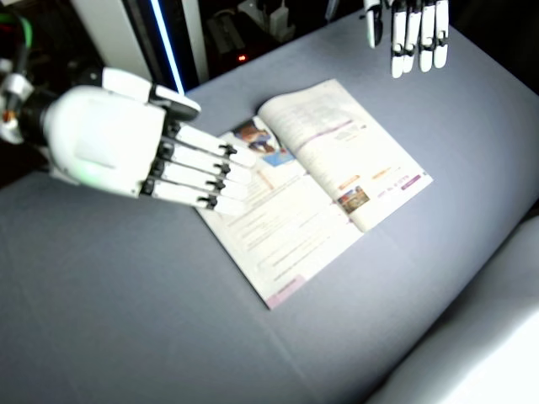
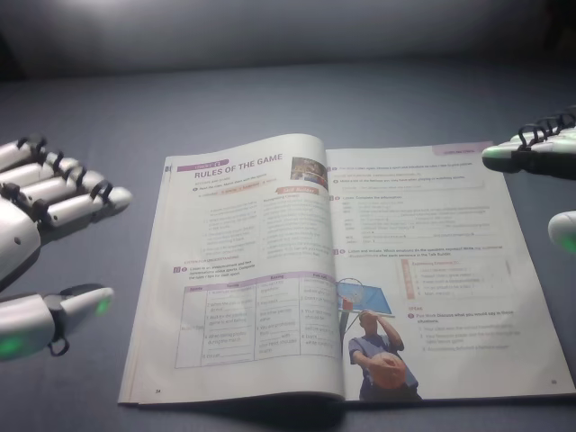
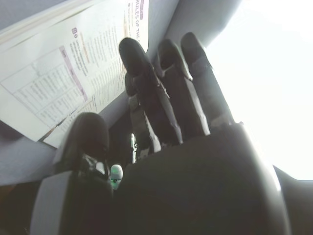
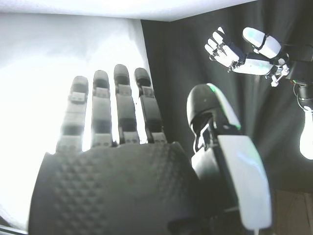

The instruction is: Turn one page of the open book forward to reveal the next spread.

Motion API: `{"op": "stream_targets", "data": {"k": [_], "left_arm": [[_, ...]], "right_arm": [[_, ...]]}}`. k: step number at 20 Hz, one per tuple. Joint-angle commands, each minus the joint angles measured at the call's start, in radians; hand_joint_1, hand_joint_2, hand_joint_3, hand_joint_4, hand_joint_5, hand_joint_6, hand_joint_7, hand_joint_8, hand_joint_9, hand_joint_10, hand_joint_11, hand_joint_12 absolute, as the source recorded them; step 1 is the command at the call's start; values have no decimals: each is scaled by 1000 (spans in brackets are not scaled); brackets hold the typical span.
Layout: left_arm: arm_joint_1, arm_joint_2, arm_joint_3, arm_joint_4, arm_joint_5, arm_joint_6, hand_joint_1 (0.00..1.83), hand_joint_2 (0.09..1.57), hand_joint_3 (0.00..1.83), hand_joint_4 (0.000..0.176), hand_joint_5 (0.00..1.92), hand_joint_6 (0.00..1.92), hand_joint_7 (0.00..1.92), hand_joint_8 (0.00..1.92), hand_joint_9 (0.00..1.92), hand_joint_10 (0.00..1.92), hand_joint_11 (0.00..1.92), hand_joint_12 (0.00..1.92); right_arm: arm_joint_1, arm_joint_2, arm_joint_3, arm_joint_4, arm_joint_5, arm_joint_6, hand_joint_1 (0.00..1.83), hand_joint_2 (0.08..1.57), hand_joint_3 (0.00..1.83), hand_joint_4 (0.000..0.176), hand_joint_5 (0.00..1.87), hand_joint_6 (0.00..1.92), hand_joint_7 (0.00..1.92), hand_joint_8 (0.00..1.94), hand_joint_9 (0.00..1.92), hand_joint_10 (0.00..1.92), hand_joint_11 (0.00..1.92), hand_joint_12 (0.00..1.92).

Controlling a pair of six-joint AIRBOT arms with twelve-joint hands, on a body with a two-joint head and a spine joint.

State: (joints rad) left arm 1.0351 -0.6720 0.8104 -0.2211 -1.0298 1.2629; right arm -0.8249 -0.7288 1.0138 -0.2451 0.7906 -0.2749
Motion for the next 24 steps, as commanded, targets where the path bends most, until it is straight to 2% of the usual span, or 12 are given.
{"op": "stream_targets", "data": {"k": [1, 2, 3, 4, 6, 8, 10, 15, 19, 24], "left_arm": [[-10, -3, 7, 2, -104, 1, 0, 1280, 10, 75, 214, 0, 260, 1, 212, 5, 0, 495], [-12, -6, 8, 5, -99, 1, 0, 1286, 7, 73, 205, 0, 248, 1, 201, 3, 0, 463], [-14, -8, 9, 7, -95, 1, 0, 1295, 4, 50, 209, 1, 248, 1, 203, 2, 0, 486], [-20, -13, 12, 12, -84, 1, 0, 1295, 3, 36, 191, 0, 228, 0, 195, 0, 0, 488], [-33, -24, 20, 28, -59, -6, 0, 1318, 7, 0, 145, 1, 185, 2, 171, 1, 0, 414], [-40, -32, 22, 40, -44, -7, 0, 1335, 6, 0, 118, 1, 161, 1, 156, 3, 9, 346], [-40, -33, 21, 40, -45, -8, 0, 1325, 1, 0, 69, 0, 115, 2, 107, 0, 24, 193], [-41, -38, 22, 40, -39, -11, 0, 1319, 0, 0, 51, 0, 79, 0, 76, 0, 32, 101], [-40, -42, 25, 40, -39, -17, 0, 1321, 1, 0, 63, 5, 84, 3, 80, 2, 43, 95], [-40, -44, 27, 41, -36, -19, 0, 1327, 4, 0, 76, 7, 107, 9, 106, 10, 70, 98]], "right_arm": [[10, 6, -1, 24, 101, 6, 94, 1445, 6, 0, 209, 8, 209, 10, 177, 18, 13, 455], [10, 6, -2, 18, 96, 6, 107, 1444, 2, 0, 217, 6, 223, 8, 190, 14, 17, 456], [10, 6, -3, 14, 90, 6, 111, 1443, 1, 0, 225, 8, 224, 7, 187, 11, 8, 450], [11, 6, -3, 4, 77, 6, 111, 1445, 1, 0, 229, 9, 222, 5, 180, 7, 1, 445], [12, 6, -3, -22, 43, 6, 11, 1462, 2, 0, 252, 5, 231, 3, 190, 2, 48, 351], [12, 6, -3, -41, 15, 6, 6, 1466, 1, 0, 283, 0, 282, 0, 221, 0, 103, 279], [12, 11, -3, -52, -8, 6, 0, 1459, 0, 0, 223, 0, 230, 0, 165, 0, 60, 248], [26, 22, 5, -134, -143, 6, 0, 1436, 0, 0, 145, 0, 136, 0, 80, 0, 6, 214], [96, 21, 6, -238, -245, 6, 0, 1374, 0, 0, 31, 0, 25, 0, 2, 0, 0, 8], [157, 14, -13, -409, -350, 6, 0, 1296, 0, 0, 0, 0, 0, 0, 0, 0, 0, 0]]}}
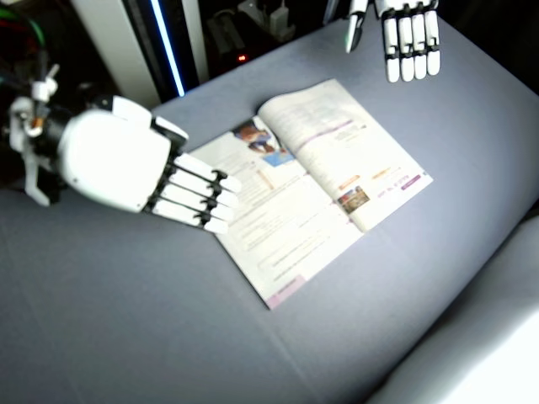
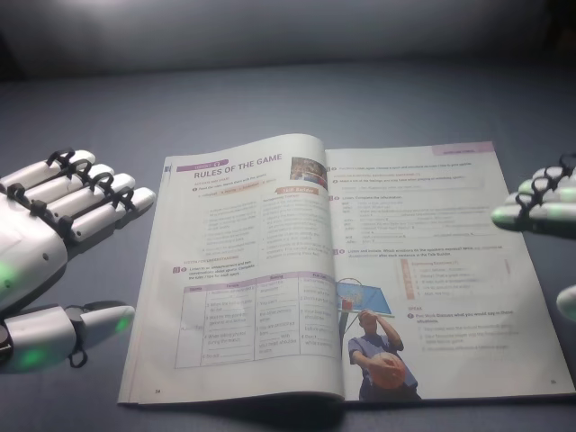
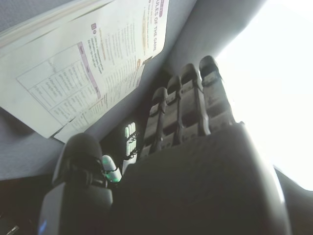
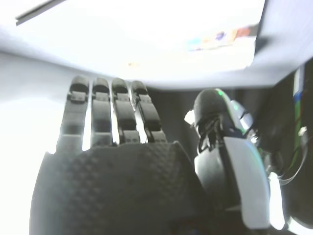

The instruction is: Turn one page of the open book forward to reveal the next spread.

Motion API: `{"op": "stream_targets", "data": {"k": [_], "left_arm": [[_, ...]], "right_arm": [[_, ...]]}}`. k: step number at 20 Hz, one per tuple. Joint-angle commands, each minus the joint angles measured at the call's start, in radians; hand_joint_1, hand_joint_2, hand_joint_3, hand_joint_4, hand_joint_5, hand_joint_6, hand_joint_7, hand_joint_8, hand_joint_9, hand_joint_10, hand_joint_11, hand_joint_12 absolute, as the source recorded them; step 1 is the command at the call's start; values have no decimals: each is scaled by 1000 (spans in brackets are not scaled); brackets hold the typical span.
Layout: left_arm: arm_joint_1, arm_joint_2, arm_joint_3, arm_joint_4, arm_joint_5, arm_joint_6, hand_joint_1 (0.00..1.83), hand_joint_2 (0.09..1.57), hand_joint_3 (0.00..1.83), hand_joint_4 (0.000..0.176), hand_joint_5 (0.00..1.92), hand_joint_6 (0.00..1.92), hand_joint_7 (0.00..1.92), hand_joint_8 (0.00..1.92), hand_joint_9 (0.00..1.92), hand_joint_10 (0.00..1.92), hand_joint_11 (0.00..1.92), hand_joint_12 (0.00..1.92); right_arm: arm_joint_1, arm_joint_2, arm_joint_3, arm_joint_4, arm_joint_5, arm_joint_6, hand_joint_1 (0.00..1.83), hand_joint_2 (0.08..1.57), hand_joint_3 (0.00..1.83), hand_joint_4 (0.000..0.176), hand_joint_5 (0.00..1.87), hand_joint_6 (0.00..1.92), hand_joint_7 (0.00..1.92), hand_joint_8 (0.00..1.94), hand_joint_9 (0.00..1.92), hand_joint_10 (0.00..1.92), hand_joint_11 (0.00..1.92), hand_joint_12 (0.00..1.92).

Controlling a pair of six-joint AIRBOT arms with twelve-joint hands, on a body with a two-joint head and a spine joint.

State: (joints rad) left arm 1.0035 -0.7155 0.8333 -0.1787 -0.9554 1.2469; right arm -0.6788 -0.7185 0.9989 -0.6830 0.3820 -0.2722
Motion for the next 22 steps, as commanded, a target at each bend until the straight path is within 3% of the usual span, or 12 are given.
{"op": "stream_targets", "data": {"k": [1, 9, 19, 22], "left_arm": [[-9, 0, 4, -1, -111, -3, 0, 1321, 1, 0, 79, 8, 109, 9, 110, 11, 75, 98], [-9, -6, 6, 2, -108, -6, 0, 1330, 2, 0, 70, 0, 85, 0, 84, 0, 57, 74], [-16, -13, 10, 11, -104, -16, 0, 1332, 1, 0, 58, 0, 98, 3, 97, 4, 77, 68], [-19, -15, 11, 16, -107, -19, 0, 1331, 0, 0, 67, 7, 105, 6, 104, 6, 83, 68]], "right_arm": [[12, 3, -3, 3, 43, 3, 0, 1277, 0, 0, 0, 0, 0, 0, 0, 0, 0, 0], [3, -10, -3, -29, -33, 3, 0, 1269, 0, 0, 24, 5, 4, 0, 0, 0, 0, 0], [-49, -80, 3, -56, -42, 3, 0, 1239, 0, 0, 0, 0, 0, 0, 0, 0, 0, 0], [-48, -104, 17, -153, -35, 3, 0, 1243, 0, 0, 12, 3, 12, 4, 0, 0, 3, 1]]}}
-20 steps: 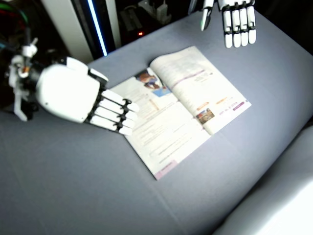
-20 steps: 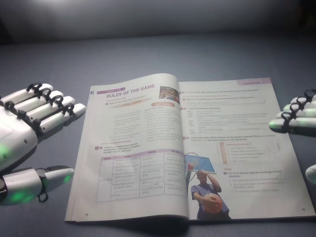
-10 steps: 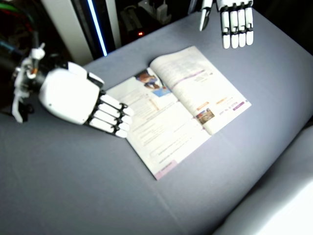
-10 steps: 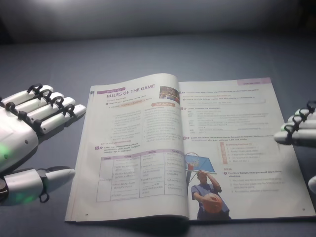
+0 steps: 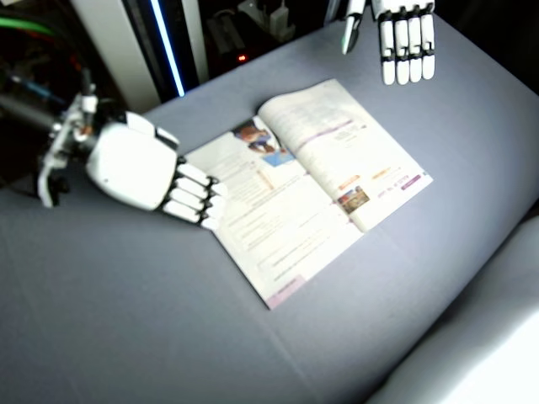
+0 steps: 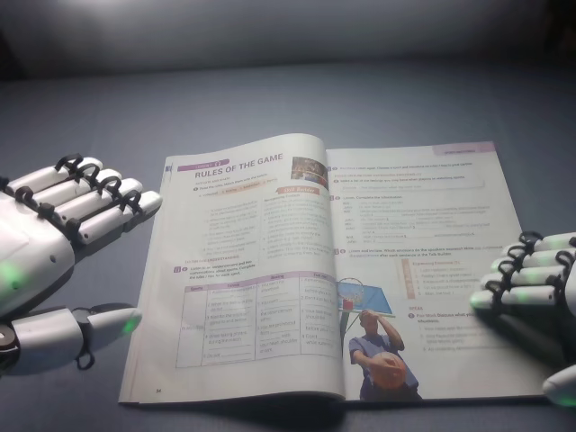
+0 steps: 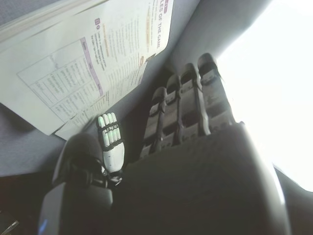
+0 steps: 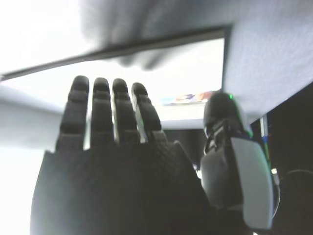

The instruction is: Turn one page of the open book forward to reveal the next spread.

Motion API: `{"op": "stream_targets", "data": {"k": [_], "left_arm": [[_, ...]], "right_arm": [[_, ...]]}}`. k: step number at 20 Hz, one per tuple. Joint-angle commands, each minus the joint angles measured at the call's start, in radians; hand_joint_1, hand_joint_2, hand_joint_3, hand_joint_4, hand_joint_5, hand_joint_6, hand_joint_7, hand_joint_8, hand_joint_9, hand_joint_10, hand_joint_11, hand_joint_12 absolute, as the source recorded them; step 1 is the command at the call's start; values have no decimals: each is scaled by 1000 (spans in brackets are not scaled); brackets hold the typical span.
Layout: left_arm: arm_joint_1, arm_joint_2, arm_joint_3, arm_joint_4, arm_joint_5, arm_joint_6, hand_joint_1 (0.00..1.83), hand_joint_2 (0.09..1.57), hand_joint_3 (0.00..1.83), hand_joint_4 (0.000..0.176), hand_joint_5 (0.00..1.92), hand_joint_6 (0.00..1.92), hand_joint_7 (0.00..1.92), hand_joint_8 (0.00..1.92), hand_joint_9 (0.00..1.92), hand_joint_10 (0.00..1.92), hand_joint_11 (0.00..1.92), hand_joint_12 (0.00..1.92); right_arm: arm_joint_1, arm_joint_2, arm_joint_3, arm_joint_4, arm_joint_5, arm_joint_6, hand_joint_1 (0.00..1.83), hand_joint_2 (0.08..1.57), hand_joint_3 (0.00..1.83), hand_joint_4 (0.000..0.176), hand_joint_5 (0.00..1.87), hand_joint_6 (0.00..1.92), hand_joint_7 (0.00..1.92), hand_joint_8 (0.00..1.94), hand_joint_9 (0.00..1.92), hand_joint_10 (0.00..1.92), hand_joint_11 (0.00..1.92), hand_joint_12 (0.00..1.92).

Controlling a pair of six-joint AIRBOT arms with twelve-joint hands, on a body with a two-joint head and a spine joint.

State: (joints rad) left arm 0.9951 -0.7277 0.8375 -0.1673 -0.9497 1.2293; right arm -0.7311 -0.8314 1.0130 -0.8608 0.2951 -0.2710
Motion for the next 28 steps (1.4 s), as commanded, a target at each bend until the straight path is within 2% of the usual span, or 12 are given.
{"op": "stream_targets", "data": {"k": [1, 6, 14, 21, 28], "left_arm": [[-12, -3, 7, 5, -113, -2, 0, 1335, 2, 0, 65, 5, 104, 5, 100, 3, 74, 63], [-12, -3, 7, 5, -113, -5, 0, 1343, 4, 0, 69, 4, 103, 2, 92, 1, 67, 56], [-9, -6, 9, 5, -113, -9, 0, 1347, 2, 0, 70, 1, 105, 3, 96, 3, 73, 52], [-11, -10, 12, 7, -113, -17, 0, 1337, 0, 0, 92, 11, 127, 9, 126, 10, 113, 61], [-13, -10, 16, 13, -114, -31, 0, 1342, 1, 0, 86, 2, 103, 0, 99, 0, 74, 38]], "right_arm": [[4, 2, 8, -2, 52, 2, 0, 1230, 0, 0, 2, 0, 2, 0, 0, 0, 0, 0], [-8, -6, 16, -11, 51, 2, 0, 1239, 0, 0, 45, 16, 16, 6, 0, 0, 0, 0], [17, 90, -15, 27, 58, 2, 0, 1256, 0, 0, 0, 0, 0, 0, 0, 0, 0, 0], [9, 29, 5, 7, 55, 2, 0, 1256, 0, 0, 25, 10, 0, 0, 0, 0, 0, 0], [-50, 11, 11, -6, 27, 2, 0, 1266, 3, 0, 75, 19, 69, 19, 37, 13, 42, 18]]}}
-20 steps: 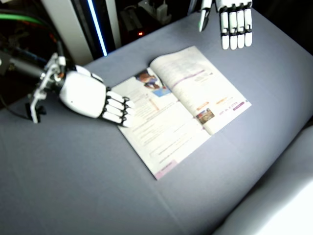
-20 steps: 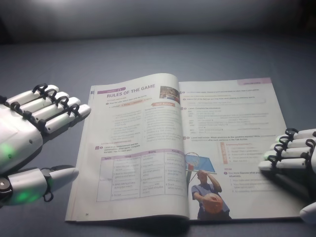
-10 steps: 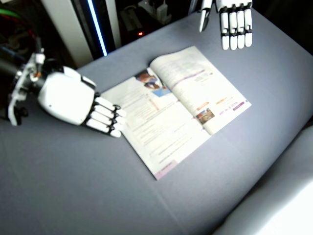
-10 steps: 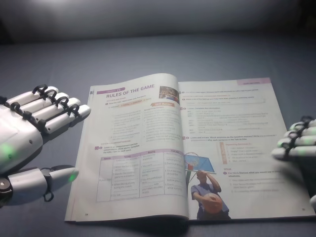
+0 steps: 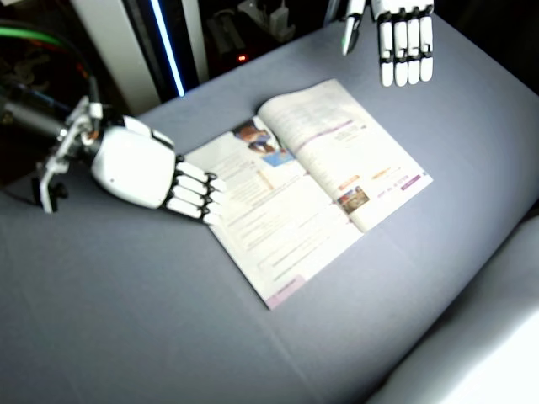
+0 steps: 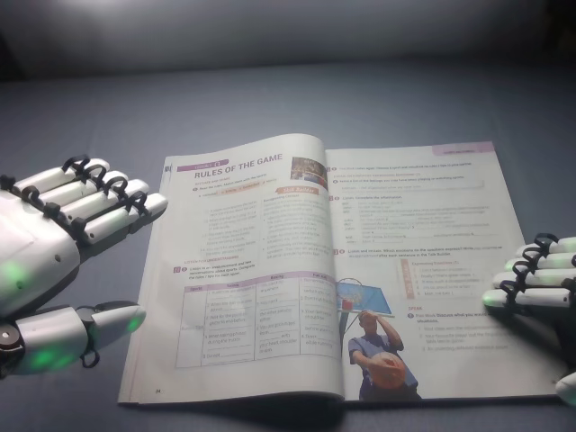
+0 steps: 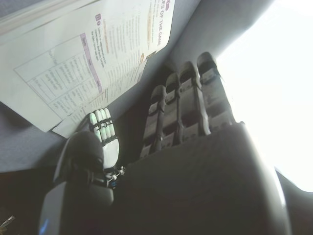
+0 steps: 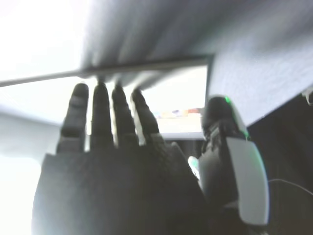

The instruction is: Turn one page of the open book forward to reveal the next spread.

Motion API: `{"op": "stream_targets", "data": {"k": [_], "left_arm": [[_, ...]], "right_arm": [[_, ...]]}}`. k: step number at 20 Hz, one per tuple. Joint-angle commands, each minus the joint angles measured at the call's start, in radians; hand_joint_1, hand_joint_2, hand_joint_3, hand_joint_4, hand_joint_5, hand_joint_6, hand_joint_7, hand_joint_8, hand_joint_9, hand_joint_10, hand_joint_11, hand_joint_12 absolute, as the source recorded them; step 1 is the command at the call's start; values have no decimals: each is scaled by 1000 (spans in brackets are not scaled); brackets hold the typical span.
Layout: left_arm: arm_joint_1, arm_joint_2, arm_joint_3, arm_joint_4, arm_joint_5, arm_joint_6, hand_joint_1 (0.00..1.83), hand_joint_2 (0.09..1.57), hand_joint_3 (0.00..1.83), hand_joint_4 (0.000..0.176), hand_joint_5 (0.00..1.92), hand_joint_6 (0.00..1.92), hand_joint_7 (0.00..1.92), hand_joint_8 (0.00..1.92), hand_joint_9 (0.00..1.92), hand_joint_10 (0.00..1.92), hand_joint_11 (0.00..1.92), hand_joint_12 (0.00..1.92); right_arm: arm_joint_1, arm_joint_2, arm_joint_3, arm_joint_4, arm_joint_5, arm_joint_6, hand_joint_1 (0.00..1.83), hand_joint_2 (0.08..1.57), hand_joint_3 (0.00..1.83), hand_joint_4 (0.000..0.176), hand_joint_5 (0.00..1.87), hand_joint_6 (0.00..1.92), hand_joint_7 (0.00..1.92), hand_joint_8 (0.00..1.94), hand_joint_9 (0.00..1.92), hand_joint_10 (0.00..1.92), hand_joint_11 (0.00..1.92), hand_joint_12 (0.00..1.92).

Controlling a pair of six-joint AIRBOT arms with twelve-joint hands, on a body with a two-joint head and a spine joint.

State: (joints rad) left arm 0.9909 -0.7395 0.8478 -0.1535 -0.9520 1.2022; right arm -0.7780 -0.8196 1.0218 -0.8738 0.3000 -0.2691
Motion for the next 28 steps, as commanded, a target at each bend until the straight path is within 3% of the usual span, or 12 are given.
{"op": "stream_targets", "data": {"k": [1, 9, 16, 24, 28], "left_arm": [[-9, 1, 5, -1, -112, -5, 0, 1342, 1, 0, 86, 2, 103, 0, 99, 0, 74, 38], [-9, 2, 8, 0, -114, -8, 0, 1353, 4, 0, 96, 4, 114, 5, 117, 6, 99, 44], [-10, 0, 9, 2, -114, -8, 0, 1357, 4, 0, 91, 0, 109, 0, 104, 0, 83, 33], [-10, 0, 10, 2, -113, -9, 0, 1347, 0, 0, 91, 5, 119, 4, 119, 6, 96, 35], [-11, -3, 11, 2, -112, -13, 0, 1350, 0, 0, 100, 7, 123, 4, 118, 4, 99, 35]], "right_arm": [[-4, -9, 5, 8, 22, 0, 0, 1266, 3, 0, 75, 19, 69, 19, 37, 13, 42, 18], [25, -75, 29, 32, 75, 0, 0, 1299, 12, 0, 77, 11, 44, 6, 21, 5, 16, 7], [55, -126, 56, 32, 95, 0, 0, 1238, 0, 0, 36, 0, 45, 0, 13, 1, 25, 10], [67, -95, 40, 12, 97, 0, 0, 1234, 0, 0, 0, 0, 2, 0, 0, 0, 0, 0], [87, -86, 27, -12, 98, 0, 0, 1263, 4, 0, 58, 0, 78, 5, 73, 8, 68, 30]]}}
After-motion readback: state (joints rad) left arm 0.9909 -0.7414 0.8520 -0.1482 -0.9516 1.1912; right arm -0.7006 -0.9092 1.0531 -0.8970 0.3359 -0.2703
